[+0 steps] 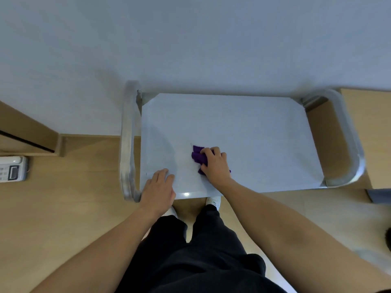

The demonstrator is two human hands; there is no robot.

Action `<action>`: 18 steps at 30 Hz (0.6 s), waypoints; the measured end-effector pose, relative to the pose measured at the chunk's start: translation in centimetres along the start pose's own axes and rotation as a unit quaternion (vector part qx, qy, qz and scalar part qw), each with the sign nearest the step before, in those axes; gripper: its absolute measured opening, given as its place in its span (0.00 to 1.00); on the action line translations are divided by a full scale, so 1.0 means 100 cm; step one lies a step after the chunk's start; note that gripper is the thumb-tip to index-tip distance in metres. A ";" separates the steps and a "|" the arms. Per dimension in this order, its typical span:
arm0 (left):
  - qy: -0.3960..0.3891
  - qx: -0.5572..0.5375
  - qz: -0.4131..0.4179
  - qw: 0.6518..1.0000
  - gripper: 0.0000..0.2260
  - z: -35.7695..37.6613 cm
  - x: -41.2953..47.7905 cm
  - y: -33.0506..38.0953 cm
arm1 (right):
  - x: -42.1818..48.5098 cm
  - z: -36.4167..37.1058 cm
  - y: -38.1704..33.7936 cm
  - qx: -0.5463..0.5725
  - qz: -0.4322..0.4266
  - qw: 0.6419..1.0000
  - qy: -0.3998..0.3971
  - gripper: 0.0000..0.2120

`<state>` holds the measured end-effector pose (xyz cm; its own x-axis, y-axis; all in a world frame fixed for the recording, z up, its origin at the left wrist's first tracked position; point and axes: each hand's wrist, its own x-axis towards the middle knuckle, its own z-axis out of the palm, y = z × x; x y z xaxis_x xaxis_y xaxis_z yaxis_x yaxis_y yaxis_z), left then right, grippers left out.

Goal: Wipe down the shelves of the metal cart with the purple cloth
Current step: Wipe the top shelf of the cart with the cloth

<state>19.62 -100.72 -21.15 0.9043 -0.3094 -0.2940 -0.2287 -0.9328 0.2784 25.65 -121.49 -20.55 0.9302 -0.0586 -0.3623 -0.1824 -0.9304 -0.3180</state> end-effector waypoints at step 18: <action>0.051 0.017 0.072 0.996 0.12 -0.001 -0.029 0.036 | -0.076 -0.007 0.005 0.091 -0.033 0.994 0.048 0.21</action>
<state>16.17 -103.11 -19.21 0.8925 -0.4220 -0.1591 -0.3693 -0.8864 0.2791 18.72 -121.76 -17.30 0.9664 -0.0415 -0.2537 -0.1664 -0.8532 -0.4943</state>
